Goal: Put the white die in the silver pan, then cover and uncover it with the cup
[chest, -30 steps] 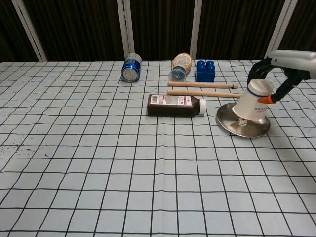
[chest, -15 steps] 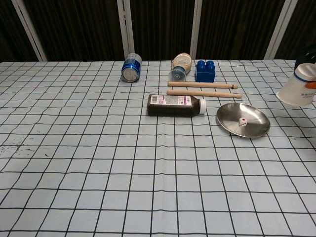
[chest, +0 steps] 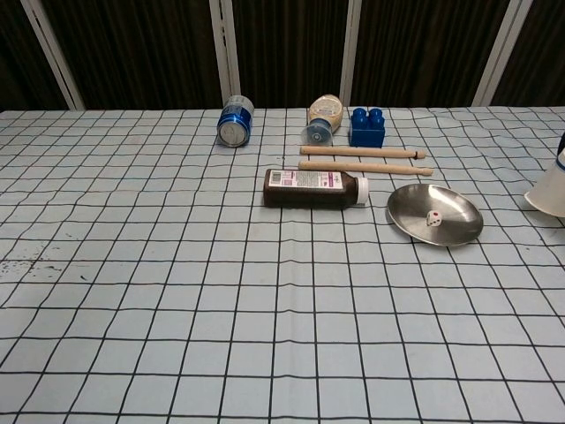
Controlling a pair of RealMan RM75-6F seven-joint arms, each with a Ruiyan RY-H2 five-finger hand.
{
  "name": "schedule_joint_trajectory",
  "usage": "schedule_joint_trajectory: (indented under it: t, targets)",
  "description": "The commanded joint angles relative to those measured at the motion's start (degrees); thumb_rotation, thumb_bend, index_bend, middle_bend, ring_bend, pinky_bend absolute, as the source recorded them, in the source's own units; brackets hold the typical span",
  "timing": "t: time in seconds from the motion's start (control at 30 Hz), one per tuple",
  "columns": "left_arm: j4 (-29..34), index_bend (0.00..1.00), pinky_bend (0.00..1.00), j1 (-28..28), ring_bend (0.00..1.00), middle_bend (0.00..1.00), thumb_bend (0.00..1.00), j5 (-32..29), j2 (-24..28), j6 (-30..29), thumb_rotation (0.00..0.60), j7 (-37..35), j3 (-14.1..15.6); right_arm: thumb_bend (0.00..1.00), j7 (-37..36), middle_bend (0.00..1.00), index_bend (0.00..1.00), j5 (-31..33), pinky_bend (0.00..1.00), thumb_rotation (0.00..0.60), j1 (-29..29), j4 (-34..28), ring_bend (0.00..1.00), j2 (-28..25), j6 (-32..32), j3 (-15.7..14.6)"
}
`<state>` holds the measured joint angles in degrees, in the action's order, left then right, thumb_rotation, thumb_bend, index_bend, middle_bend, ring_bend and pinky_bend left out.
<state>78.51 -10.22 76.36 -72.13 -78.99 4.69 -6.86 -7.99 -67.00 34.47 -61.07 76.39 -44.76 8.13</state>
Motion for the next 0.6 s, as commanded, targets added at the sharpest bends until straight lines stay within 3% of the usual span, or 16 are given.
schedule_joint_trajectory:
  t: [0.03, 0.43, 0.6]
  targets:
    - [-0.08, 0.29, 0.10, -0.05, 0.00, 0.00, 0.55, -0.03, -0.12, 0.06, 0.600, 0.22, 0.02, 0.41, -2.77, 0.43, 0.49, -1.51, 0.00, 0.600, 0.17, 3.06, 0.27, 2.13, 0.72, -0.12]
    - [-0.29, 0.29, 0.10, -0.19, 0.00, 0.00, 0.55, -0.59, -0.76, 0.22, 0.600, 1.74, -0.07, 0.41, -8.77, 0.43, 0.48, -4.74, 0.00, 0.600, 1.11, 10.77, 0.27, 6.29, 0.85, 0.27]
    - [-0.45, 0.29, 0.10, -0.31, 0.00, 0.00, 0.55, -0.78, -0.97, 0.41, 0.600, 2.11, -0.13, 0.41, -10.59, 0.40, 0.41, -6.02, 0.00, 0.600, 1.51, 12.58, 0.27, 6.95, 1.42, 0.04]
